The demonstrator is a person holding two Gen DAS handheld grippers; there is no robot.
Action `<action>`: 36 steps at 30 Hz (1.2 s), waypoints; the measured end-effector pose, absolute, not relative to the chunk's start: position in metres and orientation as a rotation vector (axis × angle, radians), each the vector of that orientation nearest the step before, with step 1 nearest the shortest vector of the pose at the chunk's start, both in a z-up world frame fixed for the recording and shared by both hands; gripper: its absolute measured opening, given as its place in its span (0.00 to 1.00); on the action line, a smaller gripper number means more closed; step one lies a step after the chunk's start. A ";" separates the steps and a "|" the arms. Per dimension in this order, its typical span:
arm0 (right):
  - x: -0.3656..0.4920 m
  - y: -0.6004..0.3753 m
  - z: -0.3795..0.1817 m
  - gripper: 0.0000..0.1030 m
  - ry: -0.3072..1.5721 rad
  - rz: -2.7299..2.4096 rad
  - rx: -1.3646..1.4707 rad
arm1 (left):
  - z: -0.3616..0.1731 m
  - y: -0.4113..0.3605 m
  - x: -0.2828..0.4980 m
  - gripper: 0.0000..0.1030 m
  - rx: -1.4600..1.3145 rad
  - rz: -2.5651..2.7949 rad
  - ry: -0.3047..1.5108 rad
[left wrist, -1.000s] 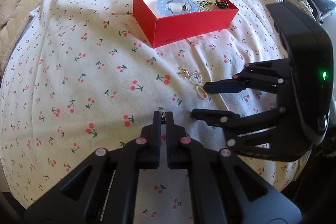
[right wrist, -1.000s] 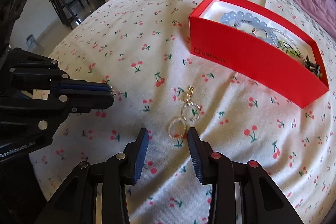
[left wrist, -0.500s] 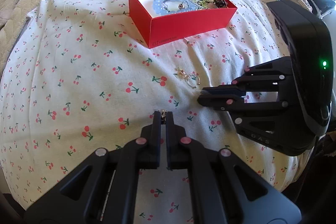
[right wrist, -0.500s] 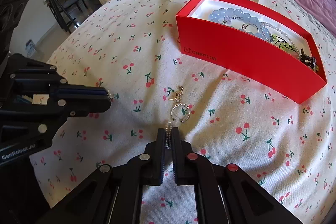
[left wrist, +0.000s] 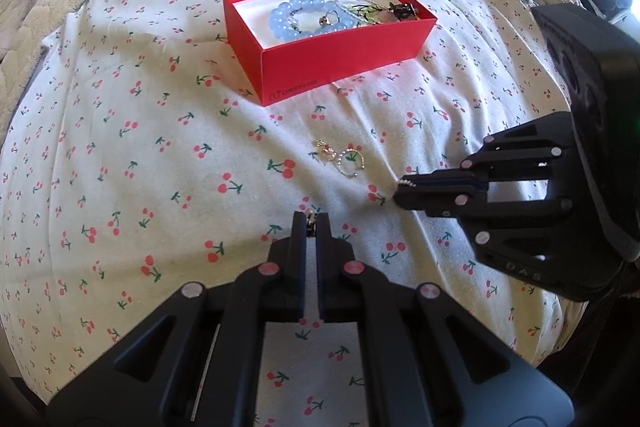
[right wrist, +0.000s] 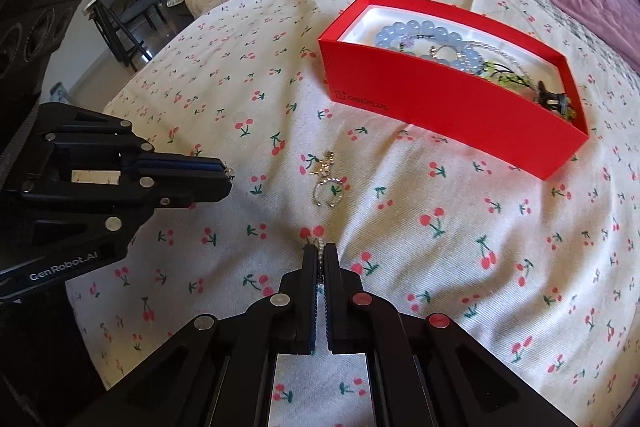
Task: Organize jewelry
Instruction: 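Carry the pearl ring and charm over the red box with both tools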
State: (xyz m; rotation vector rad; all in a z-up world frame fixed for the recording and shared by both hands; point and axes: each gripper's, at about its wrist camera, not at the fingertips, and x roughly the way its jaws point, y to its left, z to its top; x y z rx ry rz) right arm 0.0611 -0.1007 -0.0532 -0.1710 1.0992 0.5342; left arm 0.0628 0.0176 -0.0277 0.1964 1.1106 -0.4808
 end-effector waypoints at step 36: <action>0.124 -0.182 0.029 0.03 0.905 0.356 0.172 | 0.035 -0.015 0.129 0.05 0.062 -0.448 0.894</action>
